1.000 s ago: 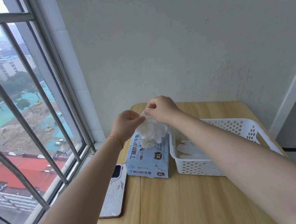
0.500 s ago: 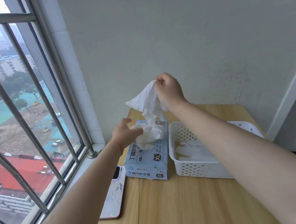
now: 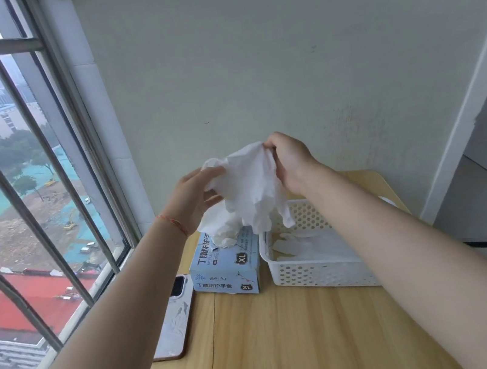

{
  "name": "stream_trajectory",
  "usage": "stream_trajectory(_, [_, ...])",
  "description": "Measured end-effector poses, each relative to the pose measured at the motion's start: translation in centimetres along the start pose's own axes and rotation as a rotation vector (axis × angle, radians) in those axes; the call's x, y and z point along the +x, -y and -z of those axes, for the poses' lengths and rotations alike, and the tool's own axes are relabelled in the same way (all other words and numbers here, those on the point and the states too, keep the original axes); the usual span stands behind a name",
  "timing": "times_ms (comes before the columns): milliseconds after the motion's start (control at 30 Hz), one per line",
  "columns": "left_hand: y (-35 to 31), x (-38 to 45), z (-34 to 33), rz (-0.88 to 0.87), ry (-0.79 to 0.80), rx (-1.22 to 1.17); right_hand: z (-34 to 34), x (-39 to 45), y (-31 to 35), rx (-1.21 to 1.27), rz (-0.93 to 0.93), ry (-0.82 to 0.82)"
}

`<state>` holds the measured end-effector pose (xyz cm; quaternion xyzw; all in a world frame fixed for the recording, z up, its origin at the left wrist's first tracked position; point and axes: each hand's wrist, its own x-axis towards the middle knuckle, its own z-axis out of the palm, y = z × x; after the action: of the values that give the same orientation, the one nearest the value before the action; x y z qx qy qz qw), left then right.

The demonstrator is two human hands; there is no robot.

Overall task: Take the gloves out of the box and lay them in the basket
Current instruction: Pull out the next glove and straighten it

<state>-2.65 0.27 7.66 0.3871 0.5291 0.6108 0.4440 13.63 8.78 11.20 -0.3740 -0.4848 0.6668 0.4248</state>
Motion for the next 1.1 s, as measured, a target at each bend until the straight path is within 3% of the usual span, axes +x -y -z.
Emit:
stream_trajectory(67, [-0.5,-0.4,-0.2,-0.005,-0.019,0.001,1.4,-0.9,-0.2,-0.161,-0.083,0.066])
stream_trajectory(200, [-1.3,-1.3,-1.7,-0.012,-0.005,0.115,3.7,-2.6,0.5,-0.659,-0.23,0.473])
stream_trajectory(300, [-1.5,-1.9,-3.0,-0.011,0.07,0.251,4.2,-3.2,1.6,-0.546,-0.186,0.615])
stream_trajectory(367, [-1.5,-2.4,-3.6,-0.013,0.131,0.278,4.0,-3.8,2.2,-0.448,-0.108,0.627])
stream_trajectory(567, [-1.5,-3.3,-4.3,0.025,0.262,0.254,3.3,-4.7,2.4,-0.846,0.102,0.504])
stream_trajectory(633, [-1.3,-3.4,-4.1,0.04,0.278,0.238,3.3,-4.6,2.2,-0.905,0.171,0.394])
stream_trajectory(733, [-0.5,-3.6,-2.9,0.084,0.313,0.232,3.2,-3.9,1.9,-0.804,0.255,0.194])
stream_trajectory(867, [1.0,-3.5,-1.2,0.187,0.312,0.272,3.1,-3.3,1.6,-0.691,0.244,0.065])
stream_trajectory(967, [1.1,-3.3,-0.3,0.139,0.282,0.119,2.9,-3.5,1.7,-0.679,0.177,0.09])
stream_trajectory(1100, [0.0,-3.0,0.4,0.068,0.332,0.068,3.1,-3.9,1.7,-0.601,-0.015,0.318])
